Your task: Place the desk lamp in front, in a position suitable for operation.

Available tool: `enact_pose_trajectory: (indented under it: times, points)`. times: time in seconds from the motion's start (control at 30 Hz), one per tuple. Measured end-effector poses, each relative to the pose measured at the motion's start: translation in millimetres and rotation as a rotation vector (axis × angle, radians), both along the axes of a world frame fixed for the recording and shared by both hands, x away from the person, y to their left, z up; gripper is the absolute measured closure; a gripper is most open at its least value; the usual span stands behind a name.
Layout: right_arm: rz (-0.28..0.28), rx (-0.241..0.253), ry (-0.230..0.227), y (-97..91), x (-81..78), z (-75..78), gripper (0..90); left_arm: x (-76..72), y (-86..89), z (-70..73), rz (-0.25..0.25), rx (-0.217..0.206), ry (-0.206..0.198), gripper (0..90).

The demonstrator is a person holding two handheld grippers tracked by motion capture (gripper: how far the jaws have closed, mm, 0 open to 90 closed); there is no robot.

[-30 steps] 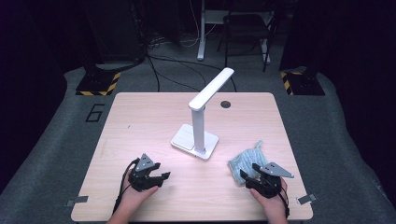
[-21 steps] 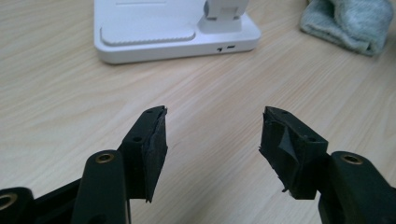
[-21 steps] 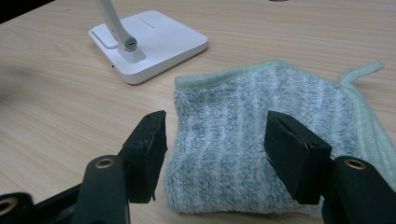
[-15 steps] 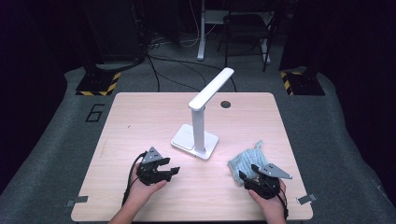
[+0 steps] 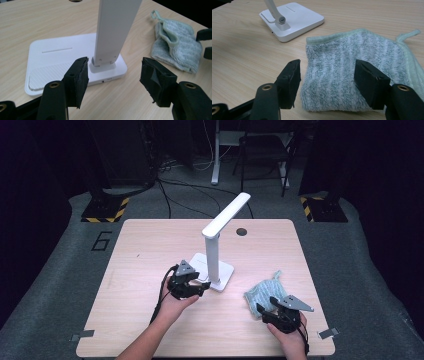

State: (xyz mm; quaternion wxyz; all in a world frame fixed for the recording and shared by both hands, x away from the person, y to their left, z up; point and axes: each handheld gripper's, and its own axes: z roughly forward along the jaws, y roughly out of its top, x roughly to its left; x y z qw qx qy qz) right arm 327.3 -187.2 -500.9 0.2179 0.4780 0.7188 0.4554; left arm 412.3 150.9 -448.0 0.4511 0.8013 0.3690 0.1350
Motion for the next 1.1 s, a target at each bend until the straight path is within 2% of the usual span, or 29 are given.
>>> enact_pose_trajectory:
  times: [0.17,0.37,0.5,0.63,0.8,0.87,0.93,0.97,1.1]
  points:
    - [-0.003,0.014,0.004,-1.6,0.6,-0.3,37.8,7.2,-9.0,6.0,0.009,-0.002,-0.022,39.1]
    - [-0.004,0.026,0.01,-3.3,1.5,-0.9,37.6,12.8,-23.3,13.4,0.007,0.029,-0.049,39.5]
    - [-0.003,0.026,0.013,-3.5,1.8,-1.2,37.5,16.0,-31.4,16.3,0.031,0.008,-0.05,39.5]
    - [-0.002,0.028,0.013,-4.2,1.6,-1.2,37.5,17.0,-37.0,17.5,0.05,0.004,-0.079,41.1]
    - [-0.007,0.034,0.014,-5.8,2.2,-1.6,37.3,18.1,-40.2,18.4,0.075,0.023,-0.109,47.6]
    - [-0.008,0.04,0.019,-6.4,2.2,-1.3,37.3,18.2,-40.2,18.1,0.082,0.01,-0.106,51.1]
    - [-0.01,0.041,0.021,-6.6,2.1,-1.2,37.2,18.1,-38.9,19.2,0.069,0.029,-0.107,51.4]
    - [-0.013,0.049,0.02,-6.6,2.3,-1.5,37.3,17.7,-39.8,18.5,0.078,0.026,-0.117,52.2]
    - [-0.015,0.048,0.021,-7.3,2.3,-1.4,37.3,16.8,-38.0,18.3,0.062,0.031,-0.121,52.6]
